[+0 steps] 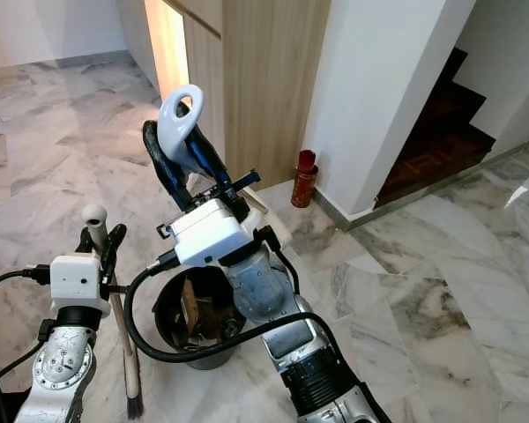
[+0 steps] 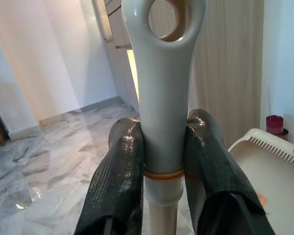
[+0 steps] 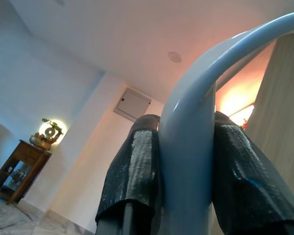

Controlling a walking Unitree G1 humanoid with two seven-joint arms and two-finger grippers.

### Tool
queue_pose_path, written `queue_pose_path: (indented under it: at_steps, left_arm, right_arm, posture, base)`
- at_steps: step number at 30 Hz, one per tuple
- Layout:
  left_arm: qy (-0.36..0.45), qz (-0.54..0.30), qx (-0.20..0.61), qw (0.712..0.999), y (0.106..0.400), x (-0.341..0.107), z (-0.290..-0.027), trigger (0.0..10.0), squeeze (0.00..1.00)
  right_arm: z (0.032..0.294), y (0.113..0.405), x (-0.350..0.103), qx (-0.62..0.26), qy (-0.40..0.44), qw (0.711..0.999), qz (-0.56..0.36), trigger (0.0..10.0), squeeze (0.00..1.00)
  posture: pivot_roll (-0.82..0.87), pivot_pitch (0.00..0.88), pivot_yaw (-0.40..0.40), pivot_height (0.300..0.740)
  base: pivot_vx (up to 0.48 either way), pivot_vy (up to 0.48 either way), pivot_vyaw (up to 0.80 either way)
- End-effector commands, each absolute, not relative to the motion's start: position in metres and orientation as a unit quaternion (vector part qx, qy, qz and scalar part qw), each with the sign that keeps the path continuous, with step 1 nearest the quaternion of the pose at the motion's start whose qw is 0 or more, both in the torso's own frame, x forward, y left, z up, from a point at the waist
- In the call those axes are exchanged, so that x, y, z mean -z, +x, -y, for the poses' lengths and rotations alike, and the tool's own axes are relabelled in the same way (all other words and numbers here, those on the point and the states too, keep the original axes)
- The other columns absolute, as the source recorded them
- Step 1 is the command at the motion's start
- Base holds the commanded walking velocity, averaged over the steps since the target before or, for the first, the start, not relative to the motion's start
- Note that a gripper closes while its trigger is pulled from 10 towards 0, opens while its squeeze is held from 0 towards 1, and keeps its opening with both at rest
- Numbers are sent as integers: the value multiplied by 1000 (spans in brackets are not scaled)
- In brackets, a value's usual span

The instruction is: Sweep floor

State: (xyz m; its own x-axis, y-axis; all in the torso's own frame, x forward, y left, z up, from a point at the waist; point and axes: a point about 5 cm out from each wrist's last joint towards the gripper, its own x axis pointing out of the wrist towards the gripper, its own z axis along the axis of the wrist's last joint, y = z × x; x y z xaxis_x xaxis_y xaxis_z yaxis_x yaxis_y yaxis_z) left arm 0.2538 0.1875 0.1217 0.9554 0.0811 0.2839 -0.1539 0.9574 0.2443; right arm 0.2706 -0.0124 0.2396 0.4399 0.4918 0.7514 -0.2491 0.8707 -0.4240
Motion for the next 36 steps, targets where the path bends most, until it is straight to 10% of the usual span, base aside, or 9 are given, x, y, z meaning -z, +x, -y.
queue_pose_path:
  at_steps: [1,13,25,36]
  left_arm:
    - [143,162,-49,975,255,-130,-183,10000,0]
    - [146,162,-51,975,256,-131,-184,10000,0]
    - [158,152,-59,974,250,-129,-196,10000,0]
    - [158,120,-69,978,238,-116,-209,10000,0]
  right_arm:
    - [12,261,-260,-216,-128,805,537,10000,0]
    - [33,284,-257,-136,-185,835,500,10000,0]
    - [135,319,-212,57,-299,883,357,10000,0]
    - [178,300,-137,60,-234,946,216,10000,0]
  posture:
    - [106,31,-64,740]
    - [105,43,-65,740]
    - [106,55,-58,740]
    - [93,64,-51,740]
  base:
    - [0,0,0]
    - [0,0,0]
    - [0,0,0]
    - [0,0,0]
